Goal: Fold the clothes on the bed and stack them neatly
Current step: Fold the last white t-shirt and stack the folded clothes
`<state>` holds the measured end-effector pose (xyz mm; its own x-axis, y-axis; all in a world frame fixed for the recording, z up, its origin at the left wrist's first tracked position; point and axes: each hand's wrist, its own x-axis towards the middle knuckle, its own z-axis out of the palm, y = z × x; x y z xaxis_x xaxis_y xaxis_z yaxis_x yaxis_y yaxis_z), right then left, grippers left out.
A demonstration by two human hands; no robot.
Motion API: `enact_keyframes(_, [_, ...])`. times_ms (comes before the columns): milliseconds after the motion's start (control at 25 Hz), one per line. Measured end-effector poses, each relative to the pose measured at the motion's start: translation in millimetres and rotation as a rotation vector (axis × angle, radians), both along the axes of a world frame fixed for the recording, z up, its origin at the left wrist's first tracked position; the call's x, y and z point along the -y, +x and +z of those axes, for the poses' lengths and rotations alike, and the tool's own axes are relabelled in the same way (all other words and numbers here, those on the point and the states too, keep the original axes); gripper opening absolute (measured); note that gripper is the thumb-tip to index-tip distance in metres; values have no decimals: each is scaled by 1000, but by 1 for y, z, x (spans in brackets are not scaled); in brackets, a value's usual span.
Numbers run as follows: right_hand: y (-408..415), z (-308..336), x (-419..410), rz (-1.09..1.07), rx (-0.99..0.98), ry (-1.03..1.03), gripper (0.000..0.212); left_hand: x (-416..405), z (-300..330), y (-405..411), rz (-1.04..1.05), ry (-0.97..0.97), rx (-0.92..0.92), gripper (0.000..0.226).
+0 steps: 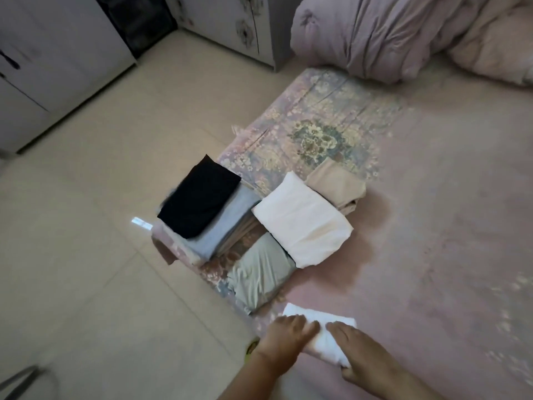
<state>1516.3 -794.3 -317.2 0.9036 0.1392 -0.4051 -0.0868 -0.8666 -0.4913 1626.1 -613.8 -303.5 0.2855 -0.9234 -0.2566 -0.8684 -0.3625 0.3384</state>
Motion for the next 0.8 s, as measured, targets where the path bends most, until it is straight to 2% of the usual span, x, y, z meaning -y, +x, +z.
enact_keyframes(160, [52, -12, -66, -117, -30, 35, 70, -53, -12, 77, -166, 4, 107, 77])
enact_keyframes(240, [82, -11, -89, -173, -69, 36, 66, -77, -16, 110, -196, -8, 100, 64])
enact_keyframes(360, [128, -11, -109, -236, -105, 73, 69, -88, -23, 164, -255, -78, 200, 51])
enact_keyframes(440, [153, -11, -111, -274, -53, 18, 71, -82, -30, 194, -293, -165, 342, 57])
enact_keyframes(560, [170, -18, -110, -320, 92, -180, 82, -63, -47, 213, -234, -400, 469, 64])
enact_keyframes(680, [173, -38, -113, -374, 212, -230, 89, -57, -70, 218, -229, -414, 453, 73])
enact_keyframes(800, [166, -56, -117, -352, 221, -250, 87, -66, -89, 219, -237, -399, 407, 74])
